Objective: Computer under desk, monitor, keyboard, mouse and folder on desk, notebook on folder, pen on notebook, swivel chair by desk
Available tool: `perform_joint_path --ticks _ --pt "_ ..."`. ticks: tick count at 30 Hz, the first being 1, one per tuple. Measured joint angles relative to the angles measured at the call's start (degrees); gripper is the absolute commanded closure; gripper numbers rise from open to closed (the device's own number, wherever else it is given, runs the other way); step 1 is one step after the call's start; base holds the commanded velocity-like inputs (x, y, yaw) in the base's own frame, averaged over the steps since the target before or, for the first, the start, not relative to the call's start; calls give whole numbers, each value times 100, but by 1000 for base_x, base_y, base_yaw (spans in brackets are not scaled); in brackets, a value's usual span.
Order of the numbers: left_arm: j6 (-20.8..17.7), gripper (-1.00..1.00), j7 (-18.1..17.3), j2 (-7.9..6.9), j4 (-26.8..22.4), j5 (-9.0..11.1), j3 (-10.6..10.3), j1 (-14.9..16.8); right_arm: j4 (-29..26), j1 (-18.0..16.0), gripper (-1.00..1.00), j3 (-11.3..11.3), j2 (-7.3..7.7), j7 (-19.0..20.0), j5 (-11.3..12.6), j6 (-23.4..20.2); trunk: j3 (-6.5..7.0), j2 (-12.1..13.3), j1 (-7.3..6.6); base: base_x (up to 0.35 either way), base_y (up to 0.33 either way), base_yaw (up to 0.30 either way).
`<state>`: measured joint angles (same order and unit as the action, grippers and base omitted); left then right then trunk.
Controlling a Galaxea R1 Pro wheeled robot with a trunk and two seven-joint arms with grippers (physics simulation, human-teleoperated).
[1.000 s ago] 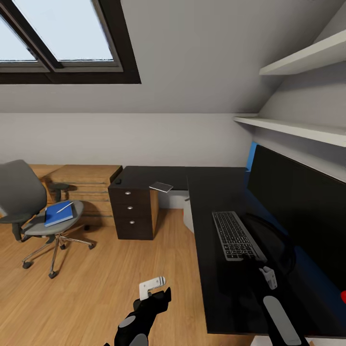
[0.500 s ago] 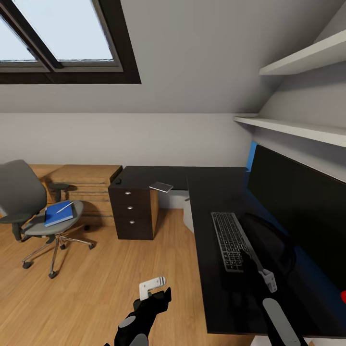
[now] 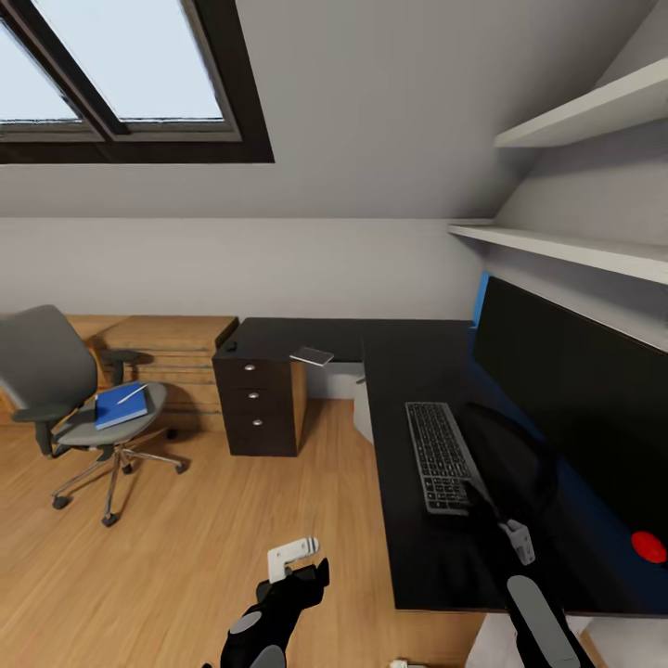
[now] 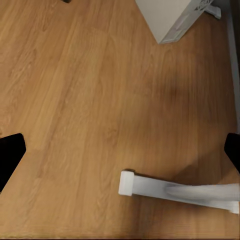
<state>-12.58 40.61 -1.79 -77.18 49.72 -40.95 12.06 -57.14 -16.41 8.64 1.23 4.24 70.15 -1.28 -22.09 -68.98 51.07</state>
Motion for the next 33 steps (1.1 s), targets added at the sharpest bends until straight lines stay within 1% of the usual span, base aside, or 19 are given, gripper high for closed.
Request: perform_joint_path --ticks 11,15,19,21,23,24,25,26,29,33 --pt "-1 -100 -3 2 10 -1 12 0 7 0 -100 -2 2 1 0 -7 0 1 -1 -310 17 0" --pt "-2 -100 -3 0 9 0 12 0 12 0 -100 -5 -5 -39 0 -7 0 0 -3 -113 192 0" --pt "-2 -100 -3 0 14 -6 15 0 25 0 -100 -27 -29 -274 2 -7 0 0 -3 -32 283 0" --pt "-2 -100 -3 0 22 -5 24 0 31 0 -100 -87 -40 -402 -21 -7 0 0 -4 6 312 0" --pt "-1 -100 -3 -2 46 -6 34 0 34 -5 -100 -233 -46 -488 -93 -5 0 0 -4 41 318 0" --pt "1 -100 -3 -1 67 -7 39 0 38 -22 -100 -356 -49 -522 -155 -3 0 0 -4 58 321 0" --pt "0 -100 -3 -1 75 -9 41 0 40 -34 -100 -419 -49 -535 -191 -2 0 0 -4 70 322 0" --pt "1 -100 -3 -1 86 -12 43 0 44 -53 -100 -531 -51 -552 -254 -1 0 0 -4 75 323 0" --pt "1 -100 -3 3 101 -20 41 0 54 -84 -100 -737 -57 -573 -370 1 0 0 -5 86 324 0" --pt "3 -100 -3 6 111 -25 39 0 61 -112 -100 -886 -97 -581 -481 5 0 0 -5 94 325 0"
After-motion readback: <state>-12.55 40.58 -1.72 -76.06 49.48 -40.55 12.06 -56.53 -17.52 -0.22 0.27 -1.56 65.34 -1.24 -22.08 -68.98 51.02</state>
